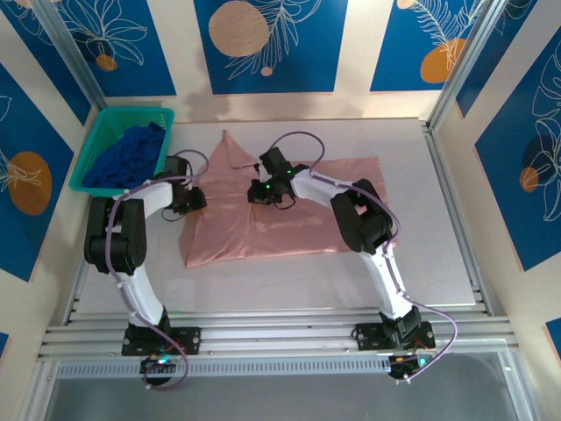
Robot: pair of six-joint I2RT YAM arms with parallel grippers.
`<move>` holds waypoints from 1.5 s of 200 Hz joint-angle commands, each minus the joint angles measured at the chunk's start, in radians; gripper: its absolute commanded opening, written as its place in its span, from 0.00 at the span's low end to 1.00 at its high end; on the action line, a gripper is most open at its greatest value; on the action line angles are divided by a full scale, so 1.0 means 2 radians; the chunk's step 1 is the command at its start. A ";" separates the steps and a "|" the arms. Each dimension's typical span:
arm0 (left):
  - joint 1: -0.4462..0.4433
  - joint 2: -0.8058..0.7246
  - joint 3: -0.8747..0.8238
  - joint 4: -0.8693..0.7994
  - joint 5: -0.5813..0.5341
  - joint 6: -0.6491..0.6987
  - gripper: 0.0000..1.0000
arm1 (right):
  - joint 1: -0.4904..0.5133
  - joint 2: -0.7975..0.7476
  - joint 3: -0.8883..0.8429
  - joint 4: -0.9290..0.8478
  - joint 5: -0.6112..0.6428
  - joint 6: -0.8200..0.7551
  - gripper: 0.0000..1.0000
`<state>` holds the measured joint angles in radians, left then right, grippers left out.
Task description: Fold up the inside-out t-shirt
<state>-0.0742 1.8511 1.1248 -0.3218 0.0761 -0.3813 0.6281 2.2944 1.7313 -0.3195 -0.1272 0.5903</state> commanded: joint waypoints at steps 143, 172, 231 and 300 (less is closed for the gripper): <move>-0.052 -0.138 -0.098 0.025 0.066 -0.055 0.57 | -0.031 -0.186 -0.196 -0.066 -0.026 -0.066 0.37; -0.057 -0.141 -0.131 0.033 0.072 -0.055 0.57 | -0.084 -0.264 -0.289 -0.092 -0.018 -0.077 0.36; -0.056 -0.145 -0.183 0.032 0.036 -0.053 0.58 | -0.157 -0.289 -0.382 -0.148 0.008 -0.067 0.34; -0.055 -0.173 -0.103 0.025 -0.022 -0.054 0.60 | -0.155 -0.337 -0.378 -0.128 0.004 -0.071 0.36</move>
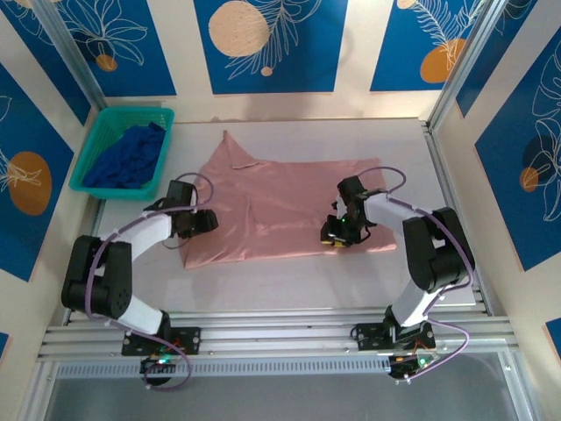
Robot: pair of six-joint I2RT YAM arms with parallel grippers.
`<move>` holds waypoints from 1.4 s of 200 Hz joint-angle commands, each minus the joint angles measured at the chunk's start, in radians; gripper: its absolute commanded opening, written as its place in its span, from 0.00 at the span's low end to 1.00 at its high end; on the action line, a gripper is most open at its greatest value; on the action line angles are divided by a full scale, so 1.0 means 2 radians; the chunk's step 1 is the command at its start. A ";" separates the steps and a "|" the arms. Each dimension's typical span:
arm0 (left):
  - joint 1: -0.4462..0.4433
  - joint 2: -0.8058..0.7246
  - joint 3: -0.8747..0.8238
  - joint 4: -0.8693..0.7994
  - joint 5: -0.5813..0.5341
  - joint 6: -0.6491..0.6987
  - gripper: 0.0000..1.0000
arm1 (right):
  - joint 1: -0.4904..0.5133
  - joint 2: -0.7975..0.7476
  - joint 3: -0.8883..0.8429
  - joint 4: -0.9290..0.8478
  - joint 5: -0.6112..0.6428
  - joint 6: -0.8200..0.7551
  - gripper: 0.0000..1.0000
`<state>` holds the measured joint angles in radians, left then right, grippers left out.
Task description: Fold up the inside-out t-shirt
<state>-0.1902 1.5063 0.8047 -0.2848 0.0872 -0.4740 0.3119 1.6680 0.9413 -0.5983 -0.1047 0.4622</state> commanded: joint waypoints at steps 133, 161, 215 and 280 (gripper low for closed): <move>-0.004 0.075 0.142 -0.043 0.038 0.001 0.61 | -0.066 0.004 0.091 -0.026 0.087 -0.009 0.42; -0.019 0.036 0.080 -0.048 0.058 -0.003 0.61 | -0.087 0.018 0.081 -0.070 0.106 -0.020 0.41; -0.024 0.039 0.029 -0.058 0.078 0.002 0.61 | -0.096 0.072 0.093 -0.135 0.128 -0.027 0.41; -0.037 -0.017 -0.058 -0.079 0.074 -0.019 0.61 | -0.087 0.050 0.035 -0.163 0.134 -0.001 0.41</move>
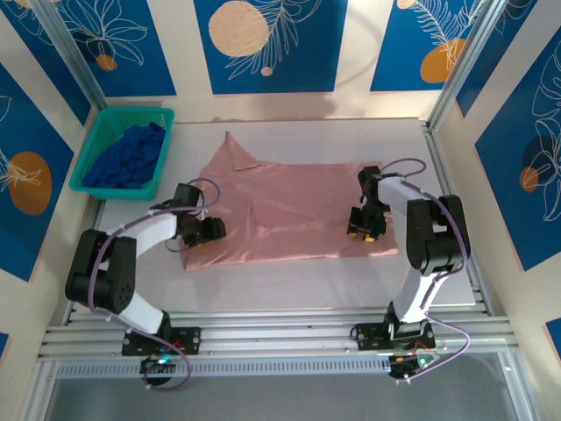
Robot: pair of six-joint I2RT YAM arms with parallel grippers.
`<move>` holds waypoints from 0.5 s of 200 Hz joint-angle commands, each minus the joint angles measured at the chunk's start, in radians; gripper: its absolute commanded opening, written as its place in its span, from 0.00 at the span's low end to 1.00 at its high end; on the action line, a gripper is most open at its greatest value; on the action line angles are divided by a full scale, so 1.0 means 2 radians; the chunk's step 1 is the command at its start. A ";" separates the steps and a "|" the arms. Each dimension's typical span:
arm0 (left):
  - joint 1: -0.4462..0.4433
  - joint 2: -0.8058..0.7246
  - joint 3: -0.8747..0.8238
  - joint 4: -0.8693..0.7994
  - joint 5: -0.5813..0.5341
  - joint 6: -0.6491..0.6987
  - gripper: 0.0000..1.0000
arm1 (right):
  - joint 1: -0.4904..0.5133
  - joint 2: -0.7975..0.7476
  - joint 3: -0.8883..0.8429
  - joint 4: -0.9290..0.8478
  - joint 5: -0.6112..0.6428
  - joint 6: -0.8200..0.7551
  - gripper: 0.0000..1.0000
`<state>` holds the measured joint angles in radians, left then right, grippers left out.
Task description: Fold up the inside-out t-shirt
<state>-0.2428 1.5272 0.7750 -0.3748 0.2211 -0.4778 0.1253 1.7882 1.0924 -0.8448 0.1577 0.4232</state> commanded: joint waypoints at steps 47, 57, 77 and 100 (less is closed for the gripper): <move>-0.021 -0.145 -0.131 -0.077 -0.010 -0.064 0.61 | 0.011 -0.086 -0.110 -0.040 -0.009 0.060 0.41; -0.021 -0.164 -0.130 -0.082 -0.019 -0.063 0.61 | 0.014 -0.105 -0.114 -0.042 -0.001 0.066 0.41; -0.019 -0.159 -0.081 -0.077 -0.050 -0.045 0.62 | 0.021 -0.143 -0.089 -0.030 0.005 0.065 0.42; 0.001 -0.099 0.005 -0.026 -0.064 -0.023 0.63 | 0.037 -0.180 -0.068 0.052 -0.007 0.044 0.46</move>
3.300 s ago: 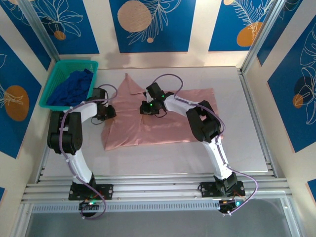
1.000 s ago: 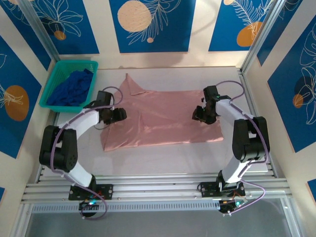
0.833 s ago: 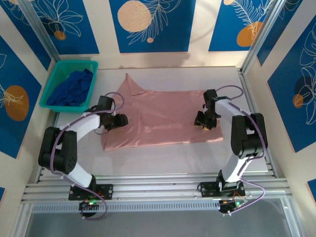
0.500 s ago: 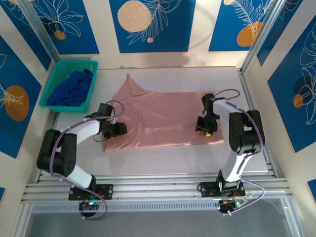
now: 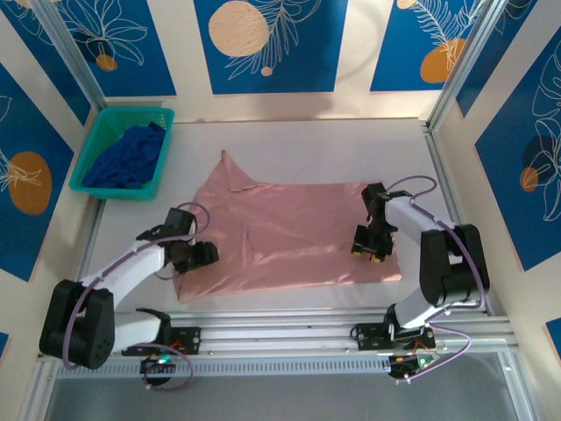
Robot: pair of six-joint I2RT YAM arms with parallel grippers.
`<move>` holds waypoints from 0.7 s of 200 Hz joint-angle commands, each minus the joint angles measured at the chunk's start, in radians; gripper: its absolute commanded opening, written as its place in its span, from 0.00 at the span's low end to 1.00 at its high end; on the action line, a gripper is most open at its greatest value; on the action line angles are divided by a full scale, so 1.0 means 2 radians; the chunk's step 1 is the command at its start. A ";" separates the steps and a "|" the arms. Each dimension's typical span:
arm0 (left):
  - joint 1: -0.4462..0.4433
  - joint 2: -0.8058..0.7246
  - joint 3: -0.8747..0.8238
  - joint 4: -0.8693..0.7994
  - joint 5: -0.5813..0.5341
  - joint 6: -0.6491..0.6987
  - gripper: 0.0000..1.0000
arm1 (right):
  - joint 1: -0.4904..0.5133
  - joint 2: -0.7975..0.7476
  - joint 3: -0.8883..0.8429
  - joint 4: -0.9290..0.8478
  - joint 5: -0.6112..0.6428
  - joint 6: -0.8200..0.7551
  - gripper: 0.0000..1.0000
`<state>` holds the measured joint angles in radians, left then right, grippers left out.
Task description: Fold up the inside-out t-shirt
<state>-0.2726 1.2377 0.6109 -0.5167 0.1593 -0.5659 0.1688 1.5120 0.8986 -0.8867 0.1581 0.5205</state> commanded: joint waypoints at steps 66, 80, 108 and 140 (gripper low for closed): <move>0.065 0.357 0.411 0.086 -0.039 0.067 0.62 | -0.001 0.016 0.076 0.256 -0.031 -0.028 0.65; 0.066 0.410 0.482 0.069 -0.027 0.075 0.62 | 0.000 0.027 0.088 0.266 -0.032 -0.030 0.66; 0.066 0.506 0.612 0.020 -0.022 0.084 0.62 | 0.002 0.049 0.106 0.265 -0.035 -0.035 0.66; 0.066 0.595 0.738 -0.034 -0.015 0.091 0.61 | 0.005 0.062 0.106 0.267 -0.044 -0.035 0.66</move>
<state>-0.1440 2.3310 1.9224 -0.4549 0.1024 -0.4183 0.1711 1.6138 1.0939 -0.3668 0.1047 0.4664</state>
